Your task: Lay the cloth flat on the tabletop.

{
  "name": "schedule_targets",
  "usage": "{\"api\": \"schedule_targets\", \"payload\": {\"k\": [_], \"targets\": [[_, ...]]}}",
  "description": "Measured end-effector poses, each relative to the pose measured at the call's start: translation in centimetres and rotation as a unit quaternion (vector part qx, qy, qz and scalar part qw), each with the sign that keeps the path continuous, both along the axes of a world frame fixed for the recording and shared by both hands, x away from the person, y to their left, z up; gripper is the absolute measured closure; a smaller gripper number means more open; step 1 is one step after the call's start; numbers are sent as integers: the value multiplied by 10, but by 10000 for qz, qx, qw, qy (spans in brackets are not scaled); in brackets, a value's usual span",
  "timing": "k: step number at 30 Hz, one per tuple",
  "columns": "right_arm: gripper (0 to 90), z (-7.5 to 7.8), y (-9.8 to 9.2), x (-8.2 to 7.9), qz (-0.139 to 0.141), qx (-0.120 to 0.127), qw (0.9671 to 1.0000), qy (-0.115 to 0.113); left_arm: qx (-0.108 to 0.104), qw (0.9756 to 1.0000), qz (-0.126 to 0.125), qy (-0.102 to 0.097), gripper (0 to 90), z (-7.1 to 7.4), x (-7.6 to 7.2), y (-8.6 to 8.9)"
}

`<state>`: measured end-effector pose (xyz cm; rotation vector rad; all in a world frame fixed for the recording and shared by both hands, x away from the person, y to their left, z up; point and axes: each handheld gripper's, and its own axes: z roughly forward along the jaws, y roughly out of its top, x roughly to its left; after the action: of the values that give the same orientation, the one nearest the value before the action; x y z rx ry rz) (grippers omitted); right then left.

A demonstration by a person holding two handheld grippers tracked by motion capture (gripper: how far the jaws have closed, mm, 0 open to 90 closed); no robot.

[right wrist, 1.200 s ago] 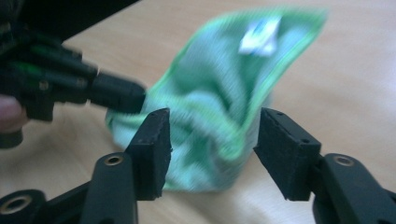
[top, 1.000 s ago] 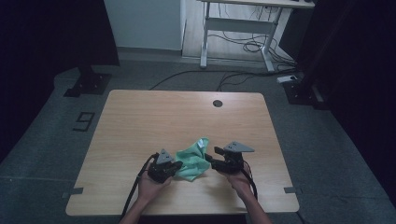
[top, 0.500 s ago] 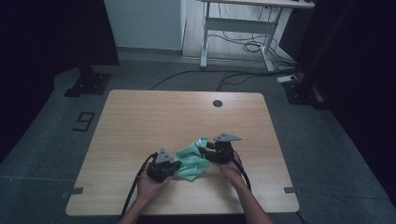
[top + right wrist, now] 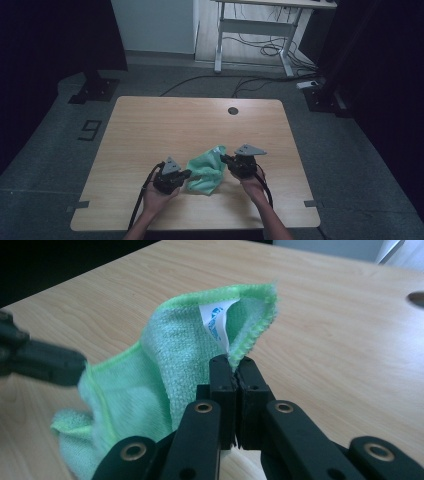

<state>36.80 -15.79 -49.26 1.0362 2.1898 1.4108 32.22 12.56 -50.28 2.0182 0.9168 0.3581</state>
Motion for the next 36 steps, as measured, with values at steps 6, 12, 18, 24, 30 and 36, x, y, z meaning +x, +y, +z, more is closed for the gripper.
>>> {"api": "schedule_targets", "payload": {"k": [6,12,18,24,30,36], "targets": [[875,35,-24,-23,-84,167,9990,-398,-239,9993,2,-304,889,30,-9,14],[875,60,-45,-53,-139,346,9967,-715,-328,9978,-74,-573,889,53,-23,25],[875,83,-61,-83,-219,426,9947,-912,-543,9949,-312,-787,889,78,-35,33],[872,116,-60,-98,-273,301,9911,-1271,-608,9921,-404,-1023,884,105,-36,34],[871,95,-58,-42,-570,370,9956,-645,-403,9974,-361,-483,880,79,3,27],[869,51,-63,-26,-484,563,9971,-142,-444,9975,-497,-251,877,58,-1,34]]}}
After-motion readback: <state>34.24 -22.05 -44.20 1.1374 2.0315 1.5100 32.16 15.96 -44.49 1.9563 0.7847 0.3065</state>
